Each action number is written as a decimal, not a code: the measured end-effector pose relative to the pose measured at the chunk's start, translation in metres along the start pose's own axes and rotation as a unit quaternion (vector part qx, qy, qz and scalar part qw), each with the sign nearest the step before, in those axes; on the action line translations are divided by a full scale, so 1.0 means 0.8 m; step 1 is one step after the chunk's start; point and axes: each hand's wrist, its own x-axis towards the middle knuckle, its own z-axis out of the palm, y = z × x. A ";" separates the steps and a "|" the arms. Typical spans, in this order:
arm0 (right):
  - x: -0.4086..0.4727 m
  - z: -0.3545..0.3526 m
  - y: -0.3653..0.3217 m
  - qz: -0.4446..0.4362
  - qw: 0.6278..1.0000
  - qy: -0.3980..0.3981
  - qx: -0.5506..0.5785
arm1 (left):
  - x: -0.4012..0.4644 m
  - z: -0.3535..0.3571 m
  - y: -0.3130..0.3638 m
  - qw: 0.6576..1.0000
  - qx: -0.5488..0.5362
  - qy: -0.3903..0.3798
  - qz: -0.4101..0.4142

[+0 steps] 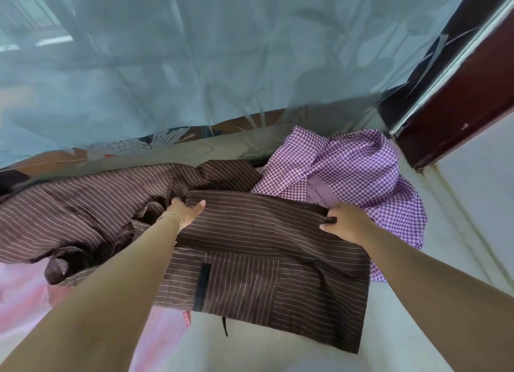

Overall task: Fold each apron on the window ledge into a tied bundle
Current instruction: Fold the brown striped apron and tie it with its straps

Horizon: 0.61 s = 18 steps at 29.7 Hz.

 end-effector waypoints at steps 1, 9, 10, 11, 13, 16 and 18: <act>0.000 -0.004 -0.003 0.000 1.000 0.000 -0.001 | 0.000 -0.003 0.002 1.000 -0.012 -0.015 0.009; 0.016 -0.012 -0.030 0.012 0.995 -0.097 0.013 | -0.014 -0.009 -0.005 0.967 -0.233 -0.069 0.080; 0.019 -0.011 -0.038 0.010 0.995 -0.099 0.030 | -0.022 -0.010 -0.008 0.950 -0.286 -0.090 0.088; 0.022 -0.009 -0.048 0.008 0.994 -0.098 0.048 | -0.032 -0.010 -0.012 0.937 -0.320 -0.104 0.098; 0.029 -0.006 -0.068 -0.001 0.993 -0.095 0.076 | -0.054 -0.010 -0.019 0.921 -0.356 -0.112 0.110; 0.038 -0.007 -0.103 -0.035 0.993 -0.076 0.079 | -0.090 -0.014 -0.027 0.915 -0.374 -0.097 0.116; 0.039 -0.010 -0.132 -0.070 0.996 -0.021 0.053 | -0.109 -0.018 -0.032 0.924 -0.352 -0.056 0.135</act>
